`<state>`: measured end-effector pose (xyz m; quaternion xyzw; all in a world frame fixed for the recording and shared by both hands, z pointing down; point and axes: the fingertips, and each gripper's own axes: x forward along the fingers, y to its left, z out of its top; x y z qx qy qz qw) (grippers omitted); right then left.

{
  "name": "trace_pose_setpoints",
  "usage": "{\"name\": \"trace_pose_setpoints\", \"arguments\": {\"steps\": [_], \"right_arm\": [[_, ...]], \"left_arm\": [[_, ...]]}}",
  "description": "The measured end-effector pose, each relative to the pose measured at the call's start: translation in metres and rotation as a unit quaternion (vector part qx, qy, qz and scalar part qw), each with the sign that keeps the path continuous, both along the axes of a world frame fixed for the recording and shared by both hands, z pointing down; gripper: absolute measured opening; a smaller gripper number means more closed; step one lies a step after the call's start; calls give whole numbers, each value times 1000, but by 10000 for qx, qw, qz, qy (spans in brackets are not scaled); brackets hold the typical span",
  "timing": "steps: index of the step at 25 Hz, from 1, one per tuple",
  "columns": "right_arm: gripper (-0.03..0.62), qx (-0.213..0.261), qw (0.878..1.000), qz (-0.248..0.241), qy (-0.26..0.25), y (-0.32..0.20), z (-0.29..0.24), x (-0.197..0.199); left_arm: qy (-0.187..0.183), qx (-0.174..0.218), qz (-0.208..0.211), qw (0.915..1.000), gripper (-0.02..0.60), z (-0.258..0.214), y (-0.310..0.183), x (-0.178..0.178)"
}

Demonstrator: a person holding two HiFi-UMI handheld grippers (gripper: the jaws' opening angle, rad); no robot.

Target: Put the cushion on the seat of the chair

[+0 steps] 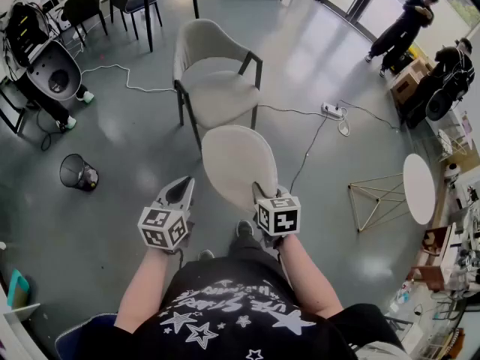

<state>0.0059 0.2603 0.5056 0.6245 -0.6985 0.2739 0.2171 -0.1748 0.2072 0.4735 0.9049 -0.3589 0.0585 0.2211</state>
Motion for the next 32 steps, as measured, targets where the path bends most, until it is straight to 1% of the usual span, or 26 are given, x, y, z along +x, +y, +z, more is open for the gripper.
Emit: {"name": "trace_pose_setpoints", "arguments": {"steps": [5,9,18,25,29,32], "right_arm": [[58,38,9999,91,18,4,-6,-4],[58,45,9999,139,3,8,-9,-7],[58,-23,9998,189,28,21,-4,-6],[58,71,9982,568,-168,39,1,-7],[58,8,9980,621,-126,50,2,0],[58,26,9969,760,-219,52,5,9]], "left_arm": [[-26,28,-46,10000,12,-8,0,-9],[22,49,-29,10000,14,-13,0,-14],[48,99,80,9999,14,-17,9,-13],[45,38,153,9999,13,-9,25,-23],[66,3,130,9999,14,-10,26,-24],[79,-14,97,9999,14,-8,20,-22]]}}
